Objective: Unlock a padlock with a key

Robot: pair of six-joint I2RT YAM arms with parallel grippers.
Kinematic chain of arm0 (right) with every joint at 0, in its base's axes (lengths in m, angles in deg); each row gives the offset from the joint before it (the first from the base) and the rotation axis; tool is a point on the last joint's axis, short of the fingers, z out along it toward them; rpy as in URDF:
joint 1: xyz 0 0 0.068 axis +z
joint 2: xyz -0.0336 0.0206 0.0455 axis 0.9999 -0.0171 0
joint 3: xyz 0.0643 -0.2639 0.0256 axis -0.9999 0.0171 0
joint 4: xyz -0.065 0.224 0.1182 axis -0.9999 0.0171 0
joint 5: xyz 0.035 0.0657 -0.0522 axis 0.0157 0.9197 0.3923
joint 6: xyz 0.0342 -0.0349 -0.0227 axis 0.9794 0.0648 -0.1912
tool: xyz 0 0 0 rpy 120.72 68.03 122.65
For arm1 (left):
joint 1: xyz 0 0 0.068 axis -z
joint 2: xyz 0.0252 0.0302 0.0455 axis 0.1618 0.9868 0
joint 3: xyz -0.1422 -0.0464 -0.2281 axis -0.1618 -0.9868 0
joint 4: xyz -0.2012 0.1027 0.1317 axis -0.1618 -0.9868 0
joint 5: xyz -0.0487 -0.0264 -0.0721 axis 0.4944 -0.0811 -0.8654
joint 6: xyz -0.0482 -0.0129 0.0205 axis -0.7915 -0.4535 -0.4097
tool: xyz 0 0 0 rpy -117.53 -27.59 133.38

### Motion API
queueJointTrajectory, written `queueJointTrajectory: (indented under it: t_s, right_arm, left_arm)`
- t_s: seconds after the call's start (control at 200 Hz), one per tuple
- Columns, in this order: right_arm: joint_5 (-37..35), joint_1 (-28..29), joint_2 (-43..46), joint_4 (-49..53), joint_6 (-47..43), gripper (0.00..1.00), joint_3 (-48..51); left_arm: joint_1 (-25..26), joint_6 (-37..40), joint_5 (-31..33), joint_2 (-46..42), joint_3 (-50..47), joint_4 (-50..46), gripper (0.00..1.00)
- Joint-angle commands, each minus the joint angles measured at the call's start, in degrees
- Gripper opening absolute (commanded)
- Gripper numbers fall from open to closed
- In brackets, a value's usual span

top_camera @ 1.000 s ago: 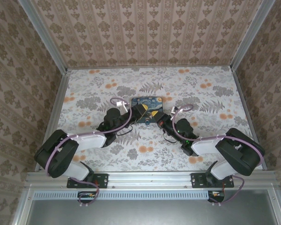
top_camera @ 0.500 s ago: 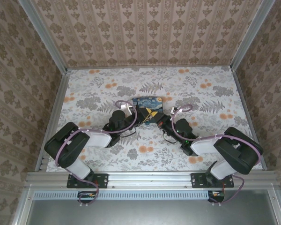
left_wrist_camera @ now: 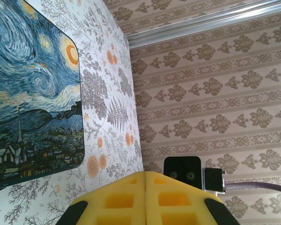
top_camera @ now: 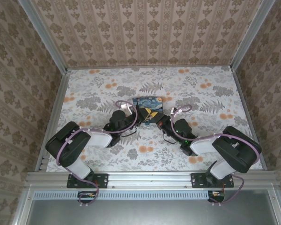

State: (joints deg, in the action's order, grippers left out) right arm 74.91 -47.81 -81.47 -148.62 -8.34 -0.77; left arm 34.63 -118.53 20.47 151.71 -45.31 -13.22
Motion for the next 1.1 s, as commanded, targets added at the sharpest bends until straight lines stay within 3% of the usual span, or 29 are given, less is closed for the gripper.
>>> queueJointTrajectory:
  t_s: [0.0,0.065,0.15,0.255,0.515,0.71,0.835,1.095]
  right_arm:
    - [-0.2,0.4,-0.7,-3.1,0.9,0.0,0.0]
    - [0.6,0.2,-0.4,-3.1,0.4,0.0,0.0]
    - [1.1,-0.2,0.9,-2.6,-0.5,0.25,0.7]
    - [1.8,-1.5,3.4,-0.8,-1.9,0.37,2.0]
    - [5.1,-5.1,11.6,7.3,-7.6,0.38,3.0]
    - [13.7,-7.8,12.5,9.3,-13.3,0.39,1.1]
    - [16.9,-7.8,9.9,7.1,-14.1,0.39,-0.2]
    - [17.0,-6.9,-0.5,-6.5,-8.5,0.37,-0.1]
  left_arm:
    - [0.3,0.8,0.0,0.9,1.8,1.3,0.0]
    - [0.3,1.1,-0.3,0.9,2.0,1.2,0.0]
    - [-0.1,1.6,-0.9,0.7,1.9,0.7,0.0]
    - [-1.0,2.5,-2.2,0.1,1.3,0.2,0.0]
    - [-4.2,4.4,-9.9,-1.6,1.5,-1.7,0.0]
    - [-5.3,8.4,-16.0,-4.2,3.0,-7.5,0.0]
    - [-5.3,10.3,-17.3,-6.3,4.1,-11.2,0.0]
    - [-5.1,10.0,-17.0,-7.4,3.6,-11.6,0.0]
